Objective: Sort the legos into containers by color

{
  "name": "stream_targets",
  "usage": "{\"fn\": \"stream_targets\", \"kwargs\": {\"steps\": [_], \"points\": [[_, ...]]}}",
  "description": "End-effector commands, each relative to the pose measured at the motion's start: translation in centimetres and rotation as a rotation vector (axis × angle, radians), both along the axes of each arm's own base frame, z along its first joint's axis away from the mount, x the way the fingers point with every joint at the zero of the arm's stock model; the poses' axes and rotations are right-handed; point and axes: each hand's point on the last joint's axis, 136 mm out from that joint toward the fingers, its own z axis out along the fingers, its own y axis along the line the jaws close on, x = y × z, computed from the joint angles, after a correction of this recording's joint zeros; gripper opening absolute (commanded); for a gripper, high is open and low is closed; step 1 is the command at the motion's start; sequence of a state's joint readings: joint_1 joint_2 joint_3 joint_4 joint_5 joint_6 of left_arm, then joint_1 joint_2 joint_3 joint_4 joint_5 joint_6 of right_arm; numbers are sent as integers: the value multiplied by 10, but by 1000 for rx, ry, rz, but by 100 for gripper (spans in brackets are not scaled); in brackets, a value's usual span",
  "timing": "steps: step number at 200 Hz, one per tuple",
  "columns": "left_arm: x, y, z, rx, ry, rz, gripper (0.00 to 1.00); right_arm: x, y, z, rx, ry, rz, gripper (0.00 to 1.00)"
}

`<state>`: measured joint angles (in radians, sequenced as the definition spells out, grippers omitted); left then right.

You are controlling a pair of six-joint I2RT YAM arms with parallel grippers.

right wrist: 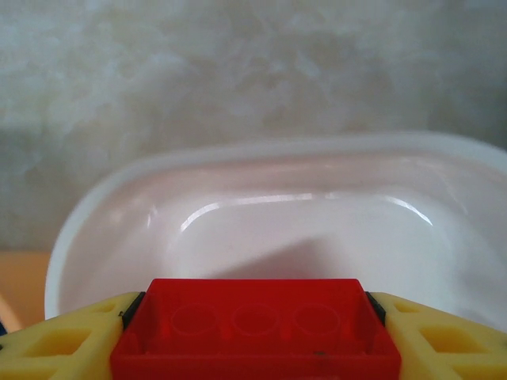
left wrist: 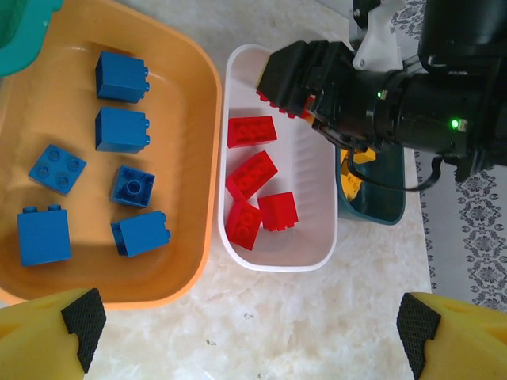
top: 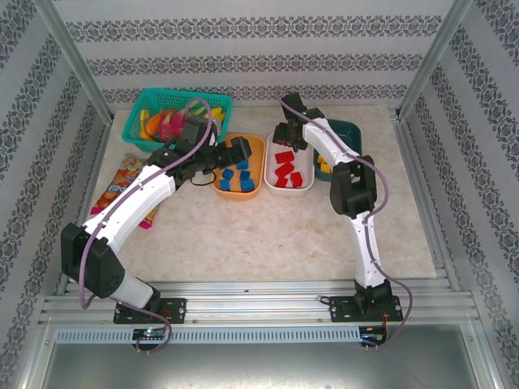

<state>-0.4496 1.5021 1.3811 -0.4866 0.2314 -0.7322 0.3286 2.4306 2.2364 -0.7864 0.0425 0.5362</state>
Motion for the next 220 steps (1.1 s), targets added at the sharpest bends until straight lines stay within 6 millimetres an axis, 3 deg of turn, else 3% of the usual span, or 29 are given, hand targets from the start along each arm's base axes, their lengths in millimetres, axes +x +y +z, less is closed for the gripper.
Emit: {"fn": "stream_targets", "kwargs": {"steps": [1,41,68,99,131,150,174,194,202,220], "points": [[10,3,16,4,-60,1,97,10,-3,-3,-2,5,22,58],[11,6,15,10,-53,9,97,12,-4,-21,17,52,5,65],[11,5,15,4,-48,-1,97,7,-4,-15,21,62,3,77],[6,5,19,-6,-46,-8,97,-2,-4,21,57,42,14,87],[-7,13,22,11,-37,-5,97,-22,-10,81,99,-40,-3,87],[-20,23,24,41,-27,0,97,-47,-19,120,106,-116,-23,88],[-41,39,26,74,-25,14,98,-94,-34,155,100,-195,-41,90],[-61,51,27,96,-26,15,98,-142,-49,166,86,-237,-46,93],[-69,56,26,107,-27,14,99,-162,-55,166,80,-245,-49,97],[-88,68,23,128,-30,15,100,-211,-69,159,67,-255,-44,98]]}}
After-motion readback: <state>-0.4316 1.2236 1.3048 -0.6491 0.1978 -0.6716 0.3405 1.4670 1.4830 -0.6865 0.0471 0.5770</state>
